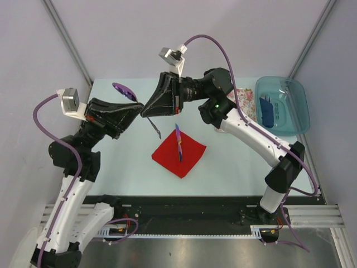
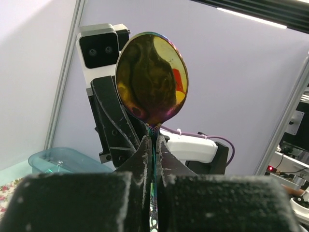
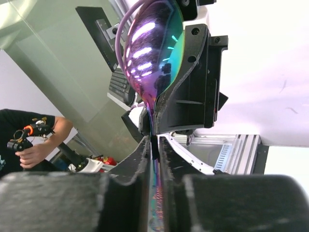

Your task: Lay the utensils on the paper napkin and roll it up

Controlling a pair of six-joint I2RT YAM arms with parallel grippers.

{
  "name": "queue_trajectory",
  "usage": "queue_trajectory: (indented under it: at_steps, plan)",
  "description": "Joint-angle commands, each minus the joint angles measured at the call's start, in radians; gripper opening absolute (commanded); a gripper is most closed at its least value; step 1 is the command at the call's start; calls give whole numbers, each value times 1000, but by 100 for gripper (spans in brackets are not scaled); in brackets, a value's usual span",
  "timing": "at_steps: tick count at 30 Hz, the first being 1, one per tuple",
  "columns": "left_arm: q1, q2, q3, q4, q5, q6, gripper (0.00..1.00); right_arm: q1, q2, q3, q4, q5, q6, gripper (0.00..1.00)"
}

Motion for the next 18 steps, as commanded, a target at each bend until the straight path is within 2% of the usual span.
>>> queue_trajectory:
  at_steps: [1, 4, 6, 7, 9, 11, 12, 14, 15, 16, 18]
  plan:
    - [0, 17, 27, -12, -16, -5, 0, -18, -21, -11, 49, 2, 19, 27]
    - [0, 21, 30, -41, -25, 5, 0, -41, -30, -29, 41, 8, 20, 48]
    - [0, 29, 34, -70, -34, 13, 0, -56, -39, -42, 30, 13, 20, 54]
    - [0, 32, 35, -84, -44, 22, 0, -75, -42, -52, 24, 14, 17, 63]
    - [-2, 44, 52, -177, -61, 45, 0, -102, -51, -68, -25, 10, -19, 73]
    - [-2, 52, 75, -253, -79, 97, 0, -159, -77, -103, -92, 24, -67, 77]
    - [-9, 61, 86, -359, -117, 125, 0, -180, -89, -114, -197, 33, -166, 82]
    - [-22, 76, 118, -475, -166, 223, 0, -246, -125, -117, -386, 91, -336, 86]
    - [-37, 96, 122, -568, -191, 275, 0, -263, -134, -112, -592, 125, -522, 90]
    - [-46, 110, 132, -622, -250, 297, 0, -276, -148, -105, -708, 205, -646, 92]
    - [-68, 136, 150, -727, -275, 347, 0, -303, -162, -104, -947, 304, -829, 100]
